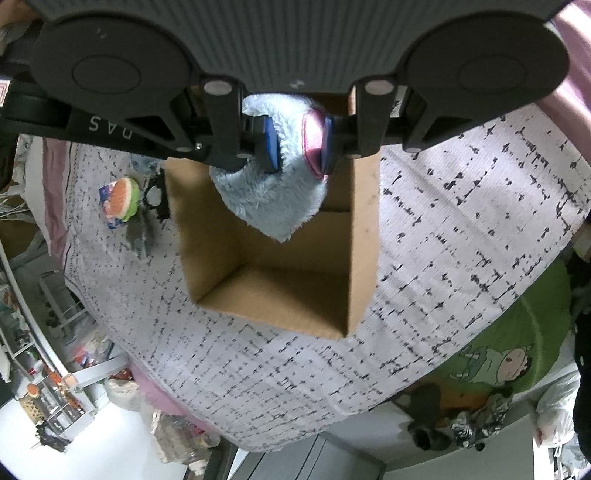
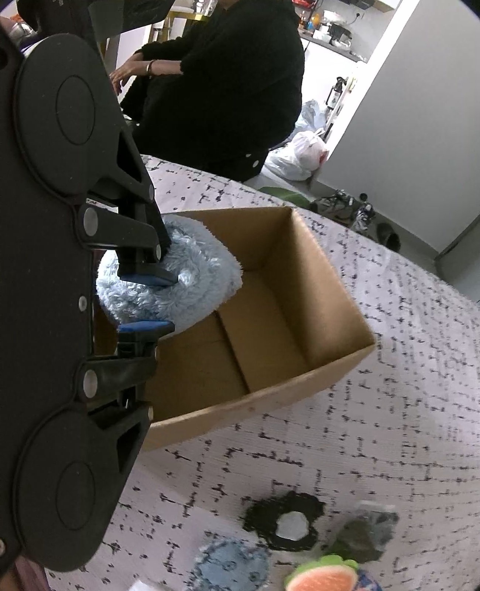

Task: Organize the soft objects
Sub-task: 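Open both grippers to drop the light-blue plush into the box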

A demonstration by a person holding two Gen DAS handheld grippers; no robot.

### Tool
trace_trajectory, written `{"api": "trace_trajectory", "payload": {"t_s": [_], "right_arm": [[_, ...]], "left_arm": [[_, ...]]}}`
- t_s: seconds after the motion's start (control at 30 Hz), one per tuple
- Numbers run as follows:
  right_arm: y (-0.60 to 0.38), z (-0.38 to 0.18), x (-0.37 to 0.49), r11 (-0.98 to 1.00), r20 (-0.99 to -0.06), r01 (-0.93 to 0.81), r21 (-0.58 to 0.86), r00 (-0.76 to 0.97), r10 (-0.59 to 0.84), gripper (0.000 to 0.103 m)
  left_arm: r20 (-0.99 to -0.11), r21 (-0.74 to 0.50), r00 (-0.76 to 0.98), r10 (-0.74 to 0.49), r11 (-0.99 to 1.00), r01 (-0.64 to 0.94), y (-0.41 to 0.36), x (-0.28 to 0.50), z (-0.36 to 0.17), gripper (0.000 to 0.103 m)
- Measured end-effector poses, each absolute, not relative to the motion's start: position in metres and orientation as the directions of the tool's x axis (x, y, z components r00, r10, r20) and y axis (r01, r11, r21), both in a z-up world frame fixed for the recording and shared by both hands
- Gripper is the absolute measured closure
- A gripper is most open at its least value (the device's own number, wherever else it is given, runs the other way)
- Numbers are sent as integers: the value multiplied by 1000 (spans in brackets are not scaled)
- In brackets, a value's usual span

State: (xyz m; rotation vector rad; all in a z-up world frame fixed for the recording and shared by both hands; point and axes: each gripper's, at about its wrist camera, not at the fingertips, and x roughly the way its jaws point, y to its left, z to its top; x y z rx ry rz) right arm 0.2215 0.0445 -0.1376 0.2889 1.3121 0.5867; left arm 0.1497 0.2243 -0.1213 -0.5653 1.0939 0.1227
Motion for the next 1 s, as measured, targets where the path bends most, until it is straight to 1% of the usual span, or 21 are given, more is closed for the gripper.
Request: {"api": "trace_trajectory", "payload": {"t_s": [0.13,0.17,0.2,0.27,0.3,0.37,0.47,0.53,0.57,0.6,0.63,0.67,0.73,0.8,1.0], "right_arm": [[42,-134,216,818,-820,-258,514,131,557,78],[41,-131,215,819,-820,-260,512,137,556,73],[39,-129,215,820,-819,-263,508,146,554,70],[36,-122,213,824,-820,-279,493,169,547,57],[34,-118,212,826,-819,-290,484,181,544,55],[30,-113,211,826,-817,-301,476,195,542,45],[23,-104,208,827,-811,-309,470,218,543,38],[18,-101,206,830,-811,-312,462,232,538,35],[16,-100,207,834,-811,-311,456,239,533,30],[14,-99,205,838,-811,-308,451,251,528,26],[10,-97,204,841,-809,-307,446,263,525,19],[7,-96,203,843,-807,-309,441,274,522,15],[2,-92,200,847,-807,-316,428,289,515,11],[-4,-89,197,849,-806,-320,421,298,512,10],[-28,-84,189,858,-801,-318,404,329,499,7]], "left_arm": [[-873,-350,463,-156,861,-369,224,149,-117,77],[-876,-336,459,-145,866,-369,223,149,-114,76],[-879,-328,456,-139,871,-367,222,150,-113,76],[-884,-309,451,-123,877,-367,221,151,-107,75],[-883,-305,455,-117,879,-365,221,150,-105,75],[-879,-302,464,-109,880,-366,220,148,-98,72],[-874,-296,476,-94,880,-371,219,145,-91,65],[-872,-286,483,-85,888,-360,216,143,-86,58],[-872,-276,483,-79,894,-352,214,143,-84,56],[-872,-269,484,-74,899,-345,213,142,-82,52],[-871,-267,486,-73,900,-344,212,141,-81,47],[-872,-269,484,-74,899,-347,212,139,-80,44],[-872,-273,484,-73,894,-356,211,136,-78,31],[-867,-268,493,-65,896,-354,207,133,-75,27],[-864,-262,499,-66,906,-333,193,126,-67,26]]}}
